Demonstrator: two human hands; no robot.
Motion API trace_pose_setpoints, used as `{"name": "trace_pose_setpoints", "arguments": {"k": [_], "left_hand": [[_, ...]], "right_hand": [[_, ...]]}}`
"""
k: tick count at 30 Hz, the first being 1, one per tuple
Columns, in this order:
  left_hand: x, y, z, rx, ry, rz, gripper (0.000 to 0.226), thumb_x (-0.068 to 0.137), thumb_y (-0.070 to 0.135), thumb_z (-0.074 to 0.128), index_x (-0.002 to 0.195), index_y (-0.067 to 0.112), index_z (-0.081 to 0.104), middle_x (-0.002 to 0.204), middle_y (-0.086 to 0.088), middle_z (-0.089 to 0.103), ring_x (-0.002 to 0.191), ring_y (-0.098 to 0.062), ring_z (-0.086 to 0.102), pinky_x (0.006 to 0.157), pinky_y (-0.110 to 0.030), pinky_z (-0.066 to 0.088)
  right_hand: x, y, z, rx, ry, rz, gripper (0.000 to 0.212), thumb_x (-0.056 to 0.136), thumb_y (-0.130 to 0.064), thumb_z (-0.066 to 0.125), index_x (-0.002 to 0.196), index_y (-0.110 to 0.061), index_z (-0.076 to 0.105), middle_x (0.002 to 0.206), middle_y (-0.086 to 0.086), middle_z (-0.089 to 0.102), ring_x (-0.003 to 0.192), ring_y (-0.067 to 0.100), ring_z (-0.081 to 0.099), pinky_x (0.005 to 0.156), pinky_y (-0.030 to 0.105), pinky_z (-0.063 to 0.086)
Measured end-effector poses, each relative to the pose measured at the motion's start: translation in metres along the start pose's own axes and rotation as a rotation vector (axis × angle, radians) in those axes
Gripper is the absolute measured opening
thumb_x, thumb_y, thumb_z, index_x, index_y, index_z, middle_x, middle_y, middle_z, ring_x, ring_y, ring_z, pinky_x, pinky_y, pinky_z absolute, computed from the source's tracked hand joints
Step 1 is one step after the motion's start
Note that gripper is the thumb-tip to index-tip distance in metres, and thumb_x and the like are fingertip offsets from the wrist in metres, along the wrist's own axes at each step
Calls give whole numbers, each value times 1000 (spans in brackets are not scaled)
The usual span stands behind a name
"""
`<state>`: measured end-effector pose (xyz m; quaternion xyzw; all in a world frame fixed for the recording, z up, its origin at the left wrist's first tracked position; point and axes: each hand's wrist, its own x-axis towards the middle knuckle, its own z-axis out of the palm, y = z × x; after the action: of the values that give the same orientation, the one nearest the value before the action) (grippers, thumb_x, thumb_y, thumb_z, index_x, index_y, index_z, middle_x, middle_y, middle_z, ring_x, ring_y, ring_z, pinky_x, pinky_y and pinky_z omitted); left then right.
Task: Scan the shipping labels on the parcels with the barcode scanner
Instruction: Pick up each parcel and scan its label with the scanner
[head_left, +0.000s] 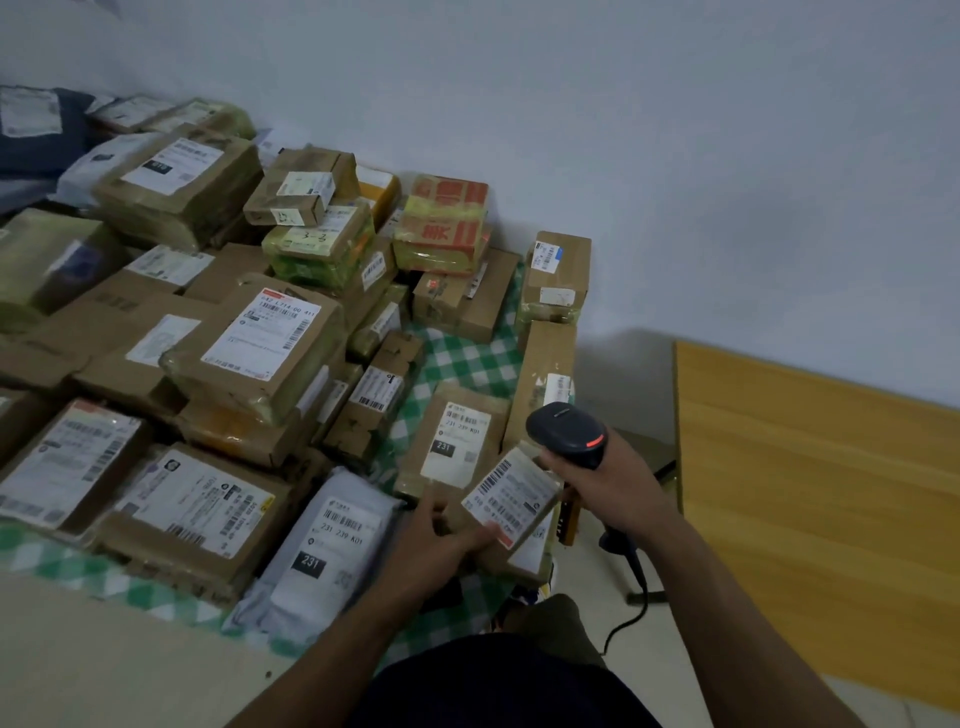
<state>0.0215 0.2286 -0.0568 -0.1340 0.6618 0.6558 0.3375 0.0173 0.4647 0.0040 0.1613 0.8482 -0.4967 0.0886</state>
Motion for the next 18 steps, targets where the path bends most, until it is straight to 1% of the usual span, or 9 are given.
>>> {"name": "trace_pose_setpoints", "arguments": {"k": [2,4,7,9,11,12,13,15,18], "left_hand": [[5,-10,3,-28,10,-12,54,80,24,89,126,22,59,117,2,75,103,-17,75,84,-41,64],[14,-16,8,-40,48,-8,54,78,27,90,124,22,62,117,2,76,104,-17,74,87,-44,63],[27,-20,19,14,135,-4,42,79,31,89,113,20,67,110,2,77,101,-16,74,91,-43,62],[33,-23,26,28,170,-4,38,81,33,88,110,21,67,109,3,76,100,-15,73,93,-43,61],[35,-27,32,75,197,19,38,81,38,87,108,22,67,108,5,75,99,-13,72,94,-41,60],[36,-28,35,101,210,32,38,81,40,87,107,22,66,108,5,74,99,-12,72,93,-40,60],[37,-29,36,118,223,44,38,81,42,86,107,22,66,109,5,74,98,-11,71,91,-37,60],[38,-30,38,123,229,67,38,83,43,84,109,22,64,111,6,73,98,-8,69,89,-32,59],[38,-30,41,207,220,111,44,84,51,81,114,27,61,113,11,70,100,-4,66,93,-33,57]], "right_hand": [[-3,1,3,32,-16,-7,40,93,-36,76,129,-33,59,103,-10,76,86,9,75,85,44,63],[-4,3,5,6,-14,-7,40,94,-35,75,130,-32,59,107,-10,74,90,6,72,86,38,61],[-5,6,8,-5,-13,21,39,94,-36,75,129,-33,59,105,-9,75,87,5,74,84,37,63],[-7,6,8,-12,-8,25,34,95,-33,74,126,-31,61,100,-9,76,78,5,74,73,26,61],[-11,4,7,-19,-6,21,30,96,-31,74,123,-30,61,98,-11,75,73,2,72,59,12,52],[-13,4,6,-20,-6,21,29,96,-31,74,123,-30,61,97,-11,75,71,1,71,56,9,49],[-14,5,6,-18,-7,30,29,96,-31,74,122,-30,61,96,-11,75,69,1,71,55,9,48],[-17,3,7,-18,-6,36,29,96,-32,73,122,-29,61,95,-10,75,67,3,72,57,13,50],[-21,6,9,-16,-26,31,28,97,-32,73,122,-31,60,96,-10,75,69,5,72,59,16,52]]}}
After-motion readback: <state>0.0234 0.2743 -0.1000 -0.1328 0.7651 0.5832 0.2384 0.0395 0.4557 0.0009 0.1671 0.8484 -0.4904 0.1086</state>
